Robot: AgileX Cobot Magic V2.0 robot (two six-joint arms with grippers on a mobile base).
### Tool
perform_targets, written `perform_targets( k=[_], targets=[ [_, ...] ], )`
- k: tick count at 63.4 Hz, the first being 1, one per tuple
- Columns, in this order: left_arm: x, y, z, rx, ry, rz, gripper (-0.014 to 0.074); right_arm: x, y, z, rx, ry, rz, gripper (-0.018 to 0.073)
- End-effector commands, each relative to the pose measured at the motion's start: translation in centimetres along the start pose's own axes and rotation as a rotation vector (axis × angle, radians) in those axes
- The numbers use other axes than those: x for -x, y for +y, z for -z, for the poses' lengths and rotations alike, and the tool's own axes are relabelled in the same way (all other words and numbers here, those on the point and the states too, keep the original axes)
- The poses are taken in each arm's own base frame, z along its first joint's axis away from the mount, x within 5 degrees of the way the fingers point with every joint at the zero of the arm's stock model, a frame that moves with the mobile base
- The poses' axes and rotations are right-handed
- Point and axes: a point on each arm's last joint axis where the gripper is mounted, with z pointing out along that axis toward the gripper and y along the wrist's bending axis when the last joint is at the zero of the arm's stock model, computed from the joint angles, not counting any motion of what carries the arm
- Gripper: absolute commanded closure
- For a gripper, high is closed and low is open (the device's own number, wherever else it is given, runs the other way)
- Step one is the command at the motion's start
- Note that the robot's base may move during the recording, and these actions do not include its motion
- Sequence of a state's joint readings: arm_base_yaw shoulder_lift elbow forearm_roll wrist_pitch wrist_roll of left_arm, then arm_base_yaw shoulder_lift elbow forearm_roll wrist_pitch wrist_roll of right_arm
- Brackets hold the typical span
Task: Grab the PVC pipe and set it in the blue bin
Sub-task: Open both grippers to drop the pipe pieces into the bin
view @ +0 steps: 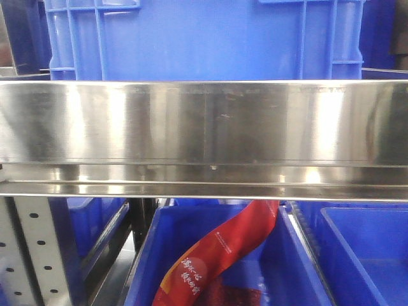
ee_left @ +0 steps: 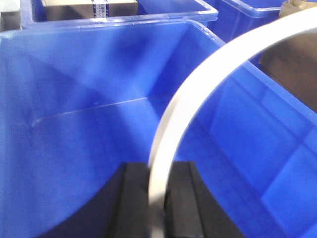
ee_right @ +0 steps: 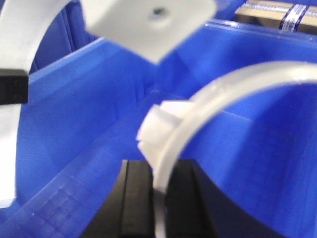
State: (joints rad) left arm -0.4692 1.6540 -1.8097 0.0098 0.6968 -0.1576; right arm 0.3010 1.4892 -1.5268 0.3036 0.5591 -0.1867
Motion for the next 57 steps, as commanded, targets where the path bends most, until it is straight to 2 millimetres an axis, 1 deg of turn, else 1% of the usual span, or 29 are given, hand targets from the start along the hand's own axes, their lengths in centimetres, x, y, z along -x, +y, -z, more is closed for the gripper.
perform_targets(
  k=[1,4,8,12,19,22,28,32,35,37,43,45,49,53,57],
  targets=[
    [0.8,0.1,0.7,-0.002,-0.050,0.007,0.0337,0.6,0.1,0.4,0.000,-0.042,0.000,0.0357],
    [0.8,0.1,0.7,-0.002,-0.050,0.007,0.0255,0.6,0.1,0.4,0.000,-0.042,-0.001,0.0282],
    [0.8,0.1,0.7,-0.002,-0.050,0.007,0.0197,0.6,0.1,0.4,0.000,-0.042,-0.001,0.0232],
    [0.8,0.1,0.7,-0.002,-0.050,0.007,0.0190,0.6,0.1,0.4,0.000,-0.042,-0.001,0.0228],
    [0.9,0.0,1.0,-0.003,-0.055,0.007,0.0217,0.8,0.2,0.8,0.001,-0.052,0.001,0.0259],
    [1.0,0.0,1.3,-0.004,-0.063,0.007,0.0237,1.0,0.3,1.2,0.002,-0.059,0.003,0.0283],
    [1.5,0.0,2.7,-0.008,-0.091,0.007,0.0305,1.5,0.5,2.6,0.006,-0.086,0.008,0.0368],
    [1.9,-0.1,3.6,-0.011,-0.109,0.007,0.0385,1.8,0.7,3.4,0.007,-0.106,0.011,0.0443],
    [2.0,-0.1,3.8,-0.012,-0.116,0.007,0.0448,1.9,0.8,3.8,0.008,-0.115,0.012,0.0495],
    [2.0,-0.1,4.0,-0.013,-0.122,0.007,0.0487,2.0,0.8,4.0,0.008,-0.120,0.013,0.0545],
    [2.1,-0.1,4.2,-0.014,-0.125,0.007,0.0657,2.1,0.8,4.1,0.007,-0.129,0.013,0.0718],
    [2.1,-0.1,4.2,-0.014,-0.125,0.007,0.0705,2.1,0.8,4.1,0.007,-0.130,0.013,0.0727],
    [2.1,-0.1,4.2,-0.014,-0.129,0.007,0.0708,2.0,0.8,4.1,0.008,-0.123,0.013,0.0727],
    [2.2,-0.2,4.4,-0.017,-0.128,0.011,0.0707,1.7,1.0,4.2,0.023,-0.078,0.008,0.0727],
    [2.2,-0.2,5.0,-0.022,-0.126,0.017,0.0707,1.8,1.2,4.7,0.036,-0.044,0.014,0.0727]
  ],
)
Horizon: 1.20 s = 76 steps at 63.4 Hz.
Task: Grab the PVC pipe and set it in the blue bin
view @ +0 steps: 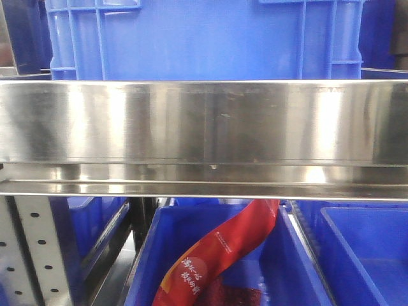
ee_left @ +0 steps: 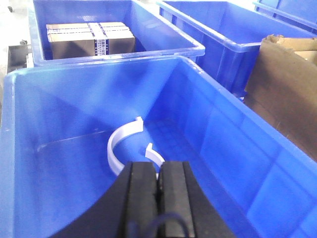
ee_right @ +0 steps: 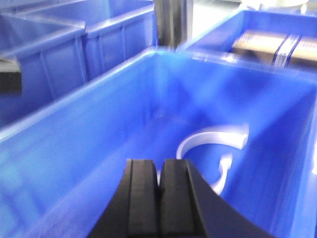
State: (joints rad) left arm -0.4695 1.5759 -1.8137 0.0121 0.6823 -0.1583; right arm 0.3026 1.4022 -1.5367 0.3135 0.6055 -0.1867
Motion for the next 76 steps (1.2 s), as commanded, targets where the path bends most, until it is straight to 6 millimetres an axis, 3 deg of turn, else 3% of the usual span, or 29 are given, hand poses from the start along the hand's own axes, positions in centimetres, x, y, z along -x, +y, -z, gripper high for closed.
perform_targets(
  k=[1,12,18,26,39,55,76],
  targets=[
    [0.7,0.0,1.4,-0.008,-0.029,0.017,0.0707,0.5,0.4,1.1,0.017,0.018,0.006,0.0727],
    [1.5,-0.4,4.7,-0.037,-0.044,0.045,0.0707,1.9,0.6,4.5,-0.030,-0.062,0.078,0.0711],
    [1.5,-0.2,6.3,-0.019,-0.023,0.028,0.0707,1.9,0.0,6.3,-0.137,-0.048,0.205,0.0709],
    [1.3,0.0,7.8,-0.001,-0.036,0.006,0.0707,1.6,-0.2,8.9,-0.206,-0.121,0.249,0.0709],
    [-0.6,0.3,9.4,-0.019,-0.147,0.005,0.0707,-1.1,0.3,12.0,-0.188,-0.282,0.169,0.0710],
    [-6.5,1.2,12.3,-0.052,-0.353,0.004,0.0707,-6.5,0.3,15.1,-0.167,-0.378,0.021,0.0710],
    [-15.3,3.6,16.6,0.017,-0.370,0.038,0.0707,-13.0,-1.1,18.6,-0.330,-0.396,0.021,0.0712]
  ],
)
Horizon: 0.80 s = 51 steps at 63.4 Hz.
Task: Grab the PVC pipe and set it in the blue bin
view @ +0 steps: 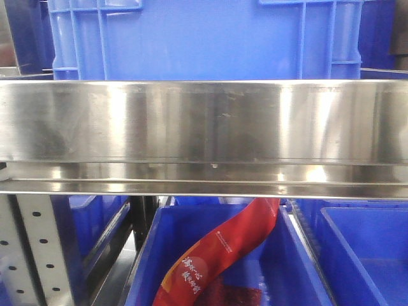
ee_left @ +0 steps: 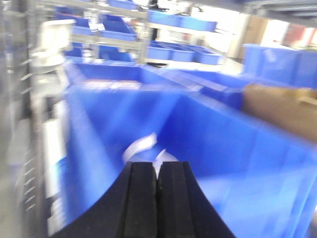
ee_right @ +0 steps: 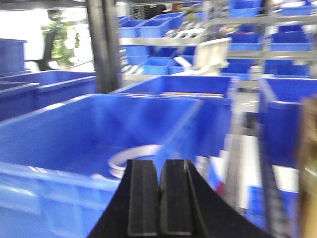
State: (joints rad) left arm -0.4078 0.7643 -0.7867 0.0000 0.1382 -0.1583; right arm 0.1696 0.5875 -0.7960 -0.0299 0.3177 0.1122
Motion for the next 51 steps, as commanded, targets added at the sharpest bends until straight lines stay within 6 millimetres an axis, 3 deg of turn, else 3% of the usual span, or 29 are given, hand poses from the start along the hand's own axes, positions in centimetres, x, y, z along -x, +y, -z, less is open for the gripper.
perform_targets(
  k=[1,11,27,51],
  targets=[
    [-1.2,0.6,1.7,0.026,-0.033,0.018,0.0707,-1.2,-0.5,1.5,-0.040,-0.038,0.034,0.0712],
    [-2.9,1.5,4.8,0.077,-0.086,0.019,0.0707,-3.0,-0.7,4.0,-0.046,-0.083,0.036,0.0712],
    [-2.6,1.4,8.5,0.102,-0.195,0.008,0.0707,-3.0,-0.6,7.4,-0.042,-0.183,0.036,0.0712],
    [-2.3,1.2,9.5,0.094,-0.243,0.005,0.0707,-2.9,-0.6,7.9,-0.040,-0.204,0.036,0.0712]
  ],
)
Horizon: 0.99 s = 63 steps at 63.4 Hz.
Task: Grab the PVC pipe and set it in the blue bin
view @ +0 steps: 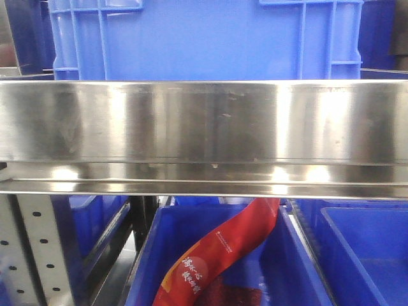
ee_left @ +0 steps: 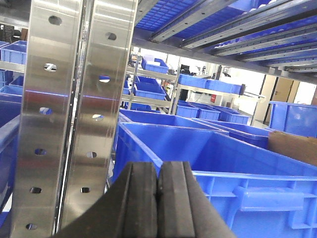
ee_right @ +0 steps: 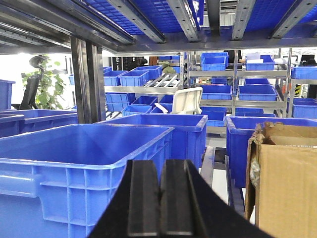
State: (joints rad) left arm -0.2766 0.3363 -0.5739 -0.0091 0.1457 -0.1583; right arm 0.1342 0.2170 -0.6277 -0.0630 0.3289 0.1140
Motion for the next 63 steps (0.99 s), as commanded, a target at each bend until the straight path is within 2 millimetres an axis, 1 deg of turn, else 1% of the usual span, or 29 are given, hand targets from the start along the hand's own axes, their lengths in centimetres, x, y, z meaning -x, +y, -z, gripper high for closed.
perform_targets(
  k=[1,29,36,40,45,51,53,58,63],
  targets=[
    [0.1,0.0,0.1,0.001,-0.017,0.006,0.0707,0.0,0.0,0.1,-0.007,-0.010,0.007,0.0712],
    [0.1,0.0,0.1,0.001,-0.017,0.006,0.0707,0.0,0.0,0.1,-0.007,-0.008,0.007,0.0712],
    [0.1,0.0,0.1,0.001,-0.017,0.006,0.0707,-0.7,-0.1,0.1,-0.009,0.016,0.008,0.0712],
    [0.1,0.0,0.1,0.001,-0.017,0.006,0.0707,-1.9,-0.2,0.5,-0.011,0.023,0.008,0.0712],
    [0.1,0.0,0.1,0.001,-0.017,0.006,0.0707,-4.1,-0.3,1.1,-0.013,0.045,0.011,0.0712],
    [0.1,0.0,0.1,0.001,-0.017,0.006,0.0707,-7.1,-0.7,2.1,-0.031,0.066,0.057,0.0712],
    [0.1,0.0,0.1,0.001,-0.017,0.006,0.0707,-8.3,-0.9,1.9,-0.049,0.115,0.086,0.0712],
    [0.1,0.0,0.1,0.001,-0.015,0.006,0.0707,-9.8,-1.3,1.8,-0.082,0.198,0.150,0.0712],
    [0.1,0.0,0.1,0.001,-0.017,0.006,0.0707,-11.0,-1.4,1.7,-0.090,0.254,0.155,0.0712]
  ],
)
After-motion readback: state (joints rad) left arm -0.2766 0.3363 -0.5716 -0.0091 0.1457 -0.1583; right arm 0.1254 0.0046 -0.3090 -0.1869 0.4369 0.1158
